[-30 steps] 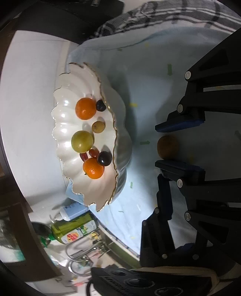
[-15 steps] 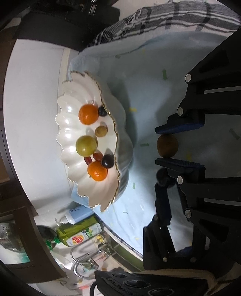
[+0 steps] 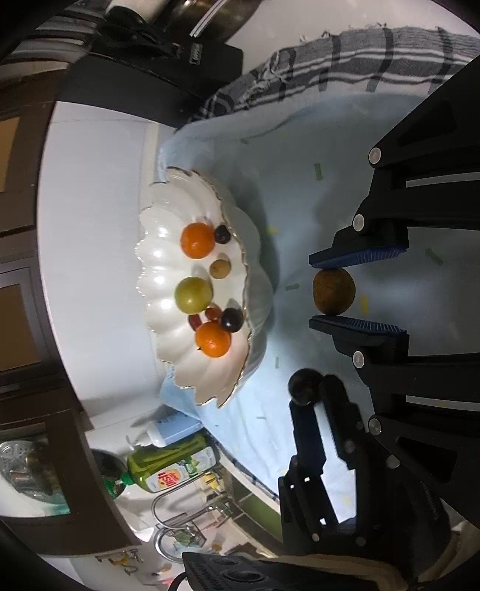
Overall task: Organize fruits
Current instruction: 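Grasp the last dark plum with the left tool while the right tool grasps a brown fruit, then carry the plum and brown fruit into the white bowl and open both tools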
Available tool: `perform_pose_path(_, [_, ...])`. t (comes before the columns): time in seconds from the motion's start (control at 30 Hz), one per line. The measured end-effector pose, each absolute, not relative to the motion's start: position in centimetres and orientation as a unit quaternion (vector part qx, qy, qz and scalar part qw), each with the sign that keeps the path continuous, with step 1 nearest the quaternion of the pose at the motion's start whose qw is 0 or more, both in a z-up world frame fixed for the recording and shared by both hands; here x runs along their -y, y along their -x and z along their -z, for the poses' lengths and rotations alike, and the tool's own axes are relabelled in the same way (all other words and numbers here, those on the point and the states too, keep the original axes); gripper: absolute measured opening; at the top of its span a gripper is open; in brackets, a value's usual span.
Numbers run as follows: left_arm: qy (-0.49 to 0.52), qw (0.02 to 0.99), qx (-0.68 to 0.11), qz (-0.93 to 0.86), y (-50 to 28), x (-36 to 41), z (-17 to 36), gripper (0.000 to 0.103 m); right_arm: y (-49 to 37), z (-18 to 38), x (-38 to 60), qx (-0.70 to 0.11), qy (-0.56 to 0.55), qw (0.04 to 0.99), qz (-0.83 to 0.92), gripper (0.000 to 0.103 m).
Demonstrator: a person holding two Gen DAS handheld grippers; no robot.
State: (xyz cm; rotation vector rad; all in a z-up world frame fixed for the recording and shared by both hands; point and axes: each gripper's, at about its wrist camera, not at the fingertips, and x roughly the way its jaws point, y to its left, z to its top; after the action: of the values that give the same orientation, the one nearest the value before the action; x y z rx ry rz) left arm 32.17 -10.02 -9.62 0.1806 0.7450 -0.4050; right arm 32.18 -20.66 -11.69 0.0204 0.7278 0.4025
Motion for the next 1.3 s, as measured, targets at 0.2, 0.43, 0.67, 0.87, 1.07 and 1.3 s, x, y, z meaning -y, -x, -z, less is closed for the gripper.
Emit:
perform_pose_path(0.2, [-0.067, 0.918, -0.348, 0.180, -31.5, 8.6, 7.6, 0.026, -30.9, 9.7, 20.7, -0.326, -0.009, 0.927, -0.186, 0.028])
perform_pose_path(0.43, [-0.047, 0.928, -0.332, 0.161, -31.3, 7.1, 5.6, 0.026, -30.2, 7.2, 20.2, -0.291, 0.001, 0.941, -0.176, 0.028])
perform_pose_path(0.67, [-0.038, 0.937, -0.316, 0.143, -32.5, 6.0, 4.0, 0.026, -31.2, 5.2, 19.6, -0.265, 0.000, 0.949, -0.168, 0.028])
perform_pose_path(0.87, [-0.038, 0.943, -0.305, 0.131, -34.6, 5.3, 2.8, 0.026, -32.9, 3.9, 18.9, -0.252, 0.006, 0.953, -0.166, 0.028])
perform_pose_path(1.07, [-0.028, 0.940, -0.315, 0.130, -37.8, 4.8, 2.1, 0.026, -36.2, 3.5, 18.3, -0.263, 0.003, 0.951, -0.163, 0.028])
perform_pose_path(1.3, [-0.020, 0.934, -0.334, 0.128, -42.4, 4.5, 1.9, 0.026, -40.6, 3.2, 18.1, -0.280, 0.003, 0.946, -0.162, 0.028])
